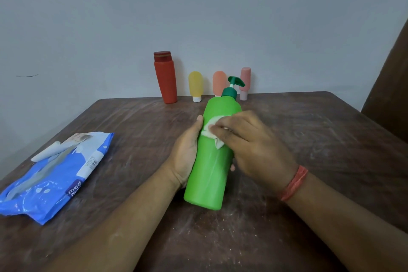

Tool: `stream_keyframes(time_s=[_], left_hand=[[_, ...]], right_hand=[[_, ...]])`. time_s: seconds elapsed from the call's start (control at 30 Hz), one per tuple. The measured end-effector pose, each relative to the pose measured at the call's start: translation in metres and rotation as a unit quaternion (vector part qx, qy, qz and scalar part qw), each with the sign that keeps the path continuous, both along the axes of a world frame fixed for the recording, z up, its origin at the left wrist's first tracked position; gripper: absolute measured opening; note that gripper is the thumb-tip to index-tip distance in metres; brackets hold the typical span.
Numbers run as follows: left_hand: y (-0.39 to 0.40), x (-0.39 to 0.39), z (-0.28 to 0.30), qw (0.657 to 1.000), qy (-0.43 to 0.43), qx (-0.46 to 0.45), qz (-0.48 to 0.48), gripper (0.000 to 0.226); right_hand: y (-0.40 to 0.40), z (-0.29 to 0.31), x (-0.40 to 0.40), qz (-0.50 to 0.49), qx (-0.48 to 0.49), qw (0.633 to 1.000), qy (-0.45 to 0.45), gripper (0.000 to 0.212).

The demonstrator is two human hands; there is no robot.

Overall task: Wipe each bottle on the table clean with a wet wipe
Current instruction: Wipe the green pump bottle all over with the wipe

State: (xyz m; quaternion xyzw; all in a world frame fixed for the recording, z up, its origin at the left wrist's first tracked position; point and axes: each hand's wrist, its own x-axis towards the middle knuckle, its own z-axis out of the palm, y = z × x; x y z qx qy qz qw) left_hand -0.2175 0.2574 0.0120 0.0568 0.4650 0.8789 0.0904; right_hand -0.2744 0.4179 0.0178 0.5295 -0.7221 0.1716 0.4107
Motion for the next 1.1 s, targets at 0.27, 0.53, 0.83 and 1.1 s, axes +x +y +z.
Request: stream_keyframes(time_s=[0.27,0.53,0.83,1.1], left_hand=[[0.006,0.002,0.007,0.998,0.029,-0.045,0.031,0.085],[0.014,0.004,0.014,0.992,0.048,-0.089,0.073,0.083],[0.015,0.004,0.013,0.988,0.069,-0.099,0.101,0.078],[0.007,-0.001,0.007,0.991,0.059,-0.078,0.093,0.086]], right_hand=[[0.002,0.003,0.000,-0.055,0.003,0.998,-0.006,0.043],[-0.004,0.019,0.002,-0.065,-0.030,0.997,-0.035,0.047],[0.000,0.024,0.011,-0.066,0.049,0.995,-0.050,0.048],[-0.003,0.021,0.012,-0.068,0.016,0.992,-0.107,0.038]])
